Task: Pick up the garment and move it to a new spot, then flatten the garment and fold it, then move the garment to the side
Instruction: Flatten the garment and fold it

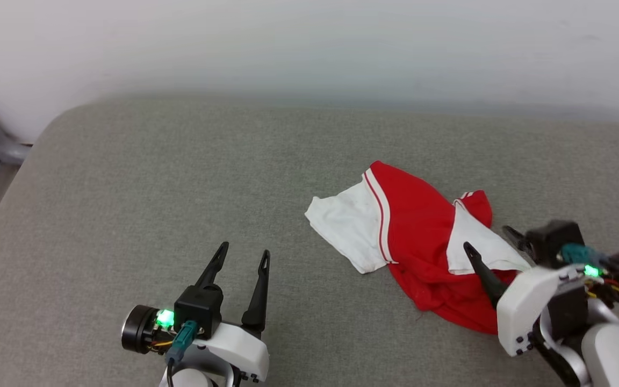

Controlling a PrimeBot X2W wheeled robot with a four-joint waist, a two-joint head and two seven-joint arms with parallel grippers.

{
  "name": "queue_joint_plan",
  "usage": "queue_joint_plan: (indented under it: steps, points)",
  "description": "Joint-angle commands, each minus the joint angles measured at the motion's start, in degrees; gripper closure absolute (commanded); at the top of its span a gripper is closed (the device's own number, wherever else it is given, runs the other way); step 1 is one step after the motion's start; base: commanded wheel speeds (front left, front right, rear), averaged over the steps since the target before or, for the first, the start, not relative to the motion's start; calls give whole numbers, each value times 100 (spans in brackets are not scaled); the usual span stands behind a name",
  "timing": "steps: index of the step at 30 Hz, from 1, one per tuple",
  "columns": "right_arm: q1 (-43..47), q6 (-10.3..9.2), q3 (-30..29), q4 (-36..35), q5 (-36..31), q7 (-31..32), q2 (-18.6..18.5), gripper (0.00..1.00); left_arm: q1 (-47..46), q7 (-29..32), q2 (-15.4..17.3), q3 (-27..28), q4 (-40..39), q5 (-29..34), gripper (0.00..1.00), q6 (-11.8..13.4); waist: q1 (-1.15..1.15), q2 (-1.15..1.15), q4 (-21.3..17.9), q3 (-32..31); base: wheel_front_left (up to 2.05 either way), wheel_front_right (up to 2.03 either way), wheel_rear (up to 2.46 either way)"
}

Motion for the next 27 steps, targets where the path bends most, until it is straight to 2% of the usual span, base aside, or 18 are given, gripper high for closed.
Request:
queue_joint_plan:
  steps: [1, 3, 5, 9, 14, 18, 20, 27]
  points:
    - [-203, -6, 60, -44, 153, 350, -83, 0, -77, -15, -46, 22, 17, 52, 0, -27, 0, 0, 80, 86, 0, 0, 0]
    - [-378, -7, 172, -22, 257, 954, -272, 0, -121, -15, -87, 48, 45, 87, 0, -87, 0, 0, 159, 148, 0, 0, 0]
    - [-519, -5, 250, 33, 482, 1439, -284, 0, -149, -15, -126, 75, 73, 115, 0, -125, 0, 0, 238, 193, 0, 0, 0]
    - [-707, -7, 340, 226, 619, 2068, -482, 0, -205, -15, -219, 144, 111, 179, 0, -184, 0, 0, 401, 266, 0, 0, 0]
    - [-741, -6, 284, 463, 550, 2339, -581, 0, -204, -15, -275, 213, 157, 251, 0, -246, 0, 0, 543, 326, 0, 0, 0]
    - [-673, -6, 163, 608, 470, 2344, -478, 1, -194, -15, -315, 285, 177, 309, 0, -298, 0, 0, 585, 344, 0, 0, 0]
    - [-656, -6, 142, 638, 417, 2315, -447, 100, -186, -15, -337, 321, 188, 343, 0, -313, 0, 0, 585, 347, 0, 0, 0]
    - [-712, -6, -73, 508, 574, 1959, -214, 100, -112, -15, -400, 381, 264, 415, 0, -375, 0, 0, 456, 227, 0, 0, 0]
